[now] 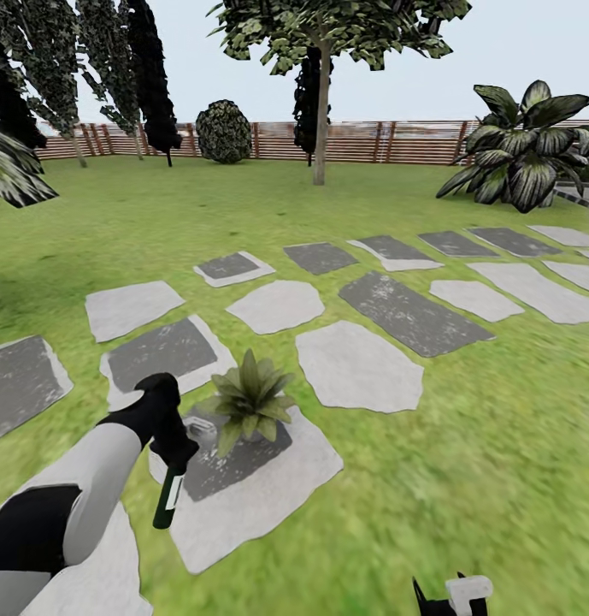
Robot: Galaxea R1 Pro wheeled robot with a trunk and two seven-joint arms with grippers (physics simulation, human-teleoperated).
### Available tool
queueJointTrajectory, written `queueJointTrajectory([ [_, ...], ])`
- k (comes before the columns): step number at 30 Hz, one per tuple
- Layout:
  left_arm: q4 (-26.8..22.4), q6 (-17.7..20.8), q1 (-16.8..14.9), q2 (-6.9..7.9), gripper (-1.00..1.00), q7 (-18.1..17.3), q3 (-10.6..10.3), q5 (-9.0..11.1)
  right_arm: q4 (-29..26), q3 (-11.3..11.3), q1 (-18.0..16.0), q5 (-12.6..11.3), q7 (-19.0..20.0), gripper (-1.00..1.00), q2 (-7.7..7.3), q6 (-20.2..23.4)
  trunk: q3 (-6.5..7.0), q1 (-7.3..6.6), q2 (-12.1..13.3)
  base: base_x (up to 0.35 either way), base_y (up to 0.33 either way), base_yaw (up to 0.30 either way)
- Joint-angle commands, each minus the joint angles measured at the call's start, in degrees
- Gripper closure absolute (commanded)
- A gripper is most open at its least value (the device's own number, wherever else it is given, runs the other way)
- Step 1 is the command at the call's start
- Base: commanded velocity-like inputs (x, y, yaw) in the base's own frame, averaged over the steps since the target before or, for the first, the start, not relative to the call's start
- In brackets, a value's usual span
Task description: Pick up the pesticide atomizer in the garden and spray insectifuge to fully cover both potted plants in the garden.
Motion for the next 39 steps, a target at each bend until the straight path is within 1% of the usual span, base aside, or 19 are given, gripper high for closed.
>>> queueJointTrajectory([
  [1, -0.13, 0.59, -0.07, -0.13, 1.0, -1.34, 0.3, -0.69, 0.05, -0.49, -0.06, 0.45, 0.14, -1.0, 0.0, -0.19, -0.05, 0.02, -0.02, 0.28, 0.166, 0.0],
  [3, -0.17, 0.6, -0.1, -0.3, 1.0, -2.64, 0.29, -0.99, 0.04, -0.49, -0.06, 0.45, 0.12, -1.0, 0.0, -0.19, -0.05, 0.02, -0.02, 0.286, 0.171, 0.0],
  [5, -0.18, 0.6, -0.16, -0.39, 1.0, -3.15, 0.25, -1.12, 0.05, -0.49, -0.04, 0.45, 0.13, -1.0, 0.0, -0.19, -0.05, 0.02, -0.02, 0.29, 0.195, 0.0],
  [12, -0.11, 0.55, 0.04, -0.96, 1.0, -3.41, 0.29, -1.26, 0.07, -0.49, -0.05, 0.45, 0.17, -1.0, 0.0, -0.19, -0.05, 0.02, -0.02, 0.295, 0.2, 0.0],
  [16, -0.1, 0.53, 0.22, -1.44, 1.0, -3.4, 0.32, -1.27, 0.07, -0.49, -0.06, 0.45, 0.17, -1.0, 0.0, -0.19, -0.05, 0.02, -0.02, 0.329, 0.042, -0.015],
  [19, -0.1, 0.52, 0.4, -1.71, 1.0, -3.39, 0.3, -1.27, 0.1, -0.49, -0.08, 0.45, 0.17, -1.0, 0.0, -0.19, -0.05, 0.02, -0.02, 0.336, 0.006, -0.203],
  [24, -0.02, 0.44, 0.63, -1.65, 1.0, -3.39, 0.07, -1.69, 0.06, -0.49, -0.06, 0.45, 0.17, -1.0, 0.0, -0.19, -0.05, 0.02, -0.02, 0.308, 0.001, -0.268],
  [34, 0.51, 0.34, 0.77, -1.61, 1.0, -3.38, -0.21, -1.95, 0.35, -0.42, -0.03, 0.73, 0.5, -1.0, 0.0, -0.14, -0.05, 0.02, -0.02, 0.026, 0.0, -0.022],
  [36, 0.68, 0.38, 0.77, -1.61, 1.0, -3.39, -0.18, -2.36, 0.92, -0.4, -0.05, 0.72, 0.47, -1.0, 0.0, -0.15, -0.05, 0.02, -0.02, 0.0, 0.0, 0.0],
  [39, 0.76, 0.42, 0.79, -1.61, 1.0, -3.39, 0.1, -3.64, 1.2, -0.4, -0.03, 0.71, 0.44, -1.0, 0.0, -0.19, -0.05, 0.02, -0.02, 0.019, 0.0, 0.0],
])
